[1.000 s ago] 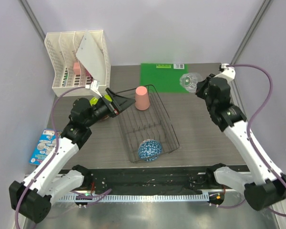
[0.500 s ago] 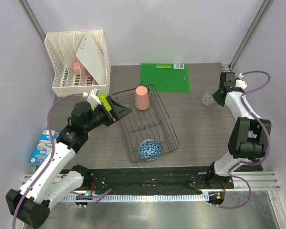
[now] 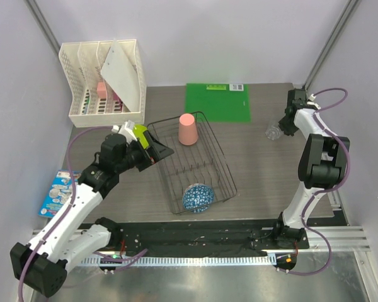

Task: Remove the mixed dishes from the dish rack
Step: Place the cup at the center of the board.

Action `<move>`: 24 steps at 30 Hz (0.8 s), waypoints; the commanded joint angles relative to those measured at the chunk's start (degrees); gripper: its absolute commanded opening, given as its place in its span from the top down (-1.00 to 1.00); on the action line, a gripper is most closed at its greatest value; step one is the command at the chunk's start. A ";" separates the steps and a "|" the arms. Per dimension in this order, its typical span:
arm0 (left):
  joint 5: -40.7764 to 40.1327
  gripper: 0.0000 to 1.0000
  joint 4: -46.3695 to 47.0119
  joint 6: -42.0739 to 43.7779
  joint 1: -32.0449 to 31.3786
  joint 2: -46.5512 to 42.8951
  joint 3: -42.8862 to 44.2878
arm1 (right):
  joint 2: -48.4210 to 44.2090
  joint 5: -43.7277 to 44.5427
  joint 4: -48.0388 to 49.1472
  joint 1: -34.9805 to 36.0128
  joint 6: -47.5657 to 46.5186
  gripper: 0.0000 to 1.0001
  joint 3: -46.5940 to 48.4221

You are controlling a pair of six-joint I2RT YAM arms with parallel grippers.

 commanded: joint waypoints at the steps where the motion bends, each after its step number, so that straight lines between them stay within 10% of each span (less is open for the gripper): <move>1: 0.05 -1.00 0.06 1.33 -0.12 1.02 0.93 | -1.41 -2.35 0.20 -0.08 -0.36 0.42 1.28; 10: -0.83 -0.99 0.77 4.31 -0.12 1.02 2.16 | -13.80 -9.64 2.58 1.68 4.12 -0.40 5.04; 24: -21.10 -1.00 -1.79 20.38 -3.45 25.87 21.93 | -47.55 -32.68 40.19 20.21 3.52 -0.50 -31.12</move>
